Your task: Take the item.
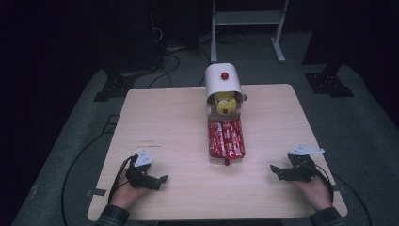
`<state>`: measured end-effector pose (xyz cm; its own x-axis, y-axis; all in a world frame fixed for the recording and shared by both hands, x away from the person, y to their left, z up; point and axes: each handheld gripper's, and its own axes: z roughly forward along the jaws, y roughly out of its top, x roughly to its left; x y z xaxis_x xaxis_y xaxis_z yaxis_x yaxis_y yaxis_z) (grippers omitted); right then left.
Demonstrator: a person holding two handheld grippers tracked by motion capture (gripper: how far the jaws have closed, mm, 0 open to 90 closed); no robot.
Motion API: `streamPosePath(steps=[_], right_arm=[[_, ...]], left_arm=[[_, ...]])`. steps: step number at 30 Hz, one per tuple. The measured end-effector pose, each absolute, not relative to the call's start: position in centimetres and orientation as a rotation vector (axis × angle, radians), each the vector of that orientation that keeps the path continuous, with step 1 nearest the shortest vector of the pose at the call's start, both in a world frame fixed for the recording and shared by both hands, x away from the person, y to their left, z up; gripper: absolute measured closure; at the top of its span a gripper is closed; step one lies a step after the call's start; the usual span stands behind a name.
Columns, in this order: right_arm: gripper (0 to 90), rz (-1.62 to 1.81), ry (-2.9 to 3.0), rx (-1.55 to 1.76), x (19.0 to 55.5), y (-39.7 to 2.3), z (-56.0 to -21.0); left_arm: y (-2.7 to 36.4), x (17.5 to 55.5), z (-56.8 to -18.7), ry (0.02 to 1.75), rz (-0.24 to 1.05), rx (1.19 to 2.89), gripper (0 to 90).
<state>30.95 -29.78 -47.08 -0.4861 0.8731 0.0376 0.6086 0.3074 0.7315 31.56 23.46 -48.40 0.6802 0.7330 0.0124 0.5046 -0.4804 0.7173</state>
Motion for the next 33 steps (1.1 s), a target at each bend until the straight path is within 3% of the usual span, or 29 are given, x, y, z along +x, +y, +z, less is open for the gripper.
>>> streamPosePath(steps=[33], right_arm=[[12.8,1.046,2.244,1.304,31.5,-29.1,-45.1]], left_arm=[[23.5,31.6,-48.4,0.943,0.419,2.185,0.0]])
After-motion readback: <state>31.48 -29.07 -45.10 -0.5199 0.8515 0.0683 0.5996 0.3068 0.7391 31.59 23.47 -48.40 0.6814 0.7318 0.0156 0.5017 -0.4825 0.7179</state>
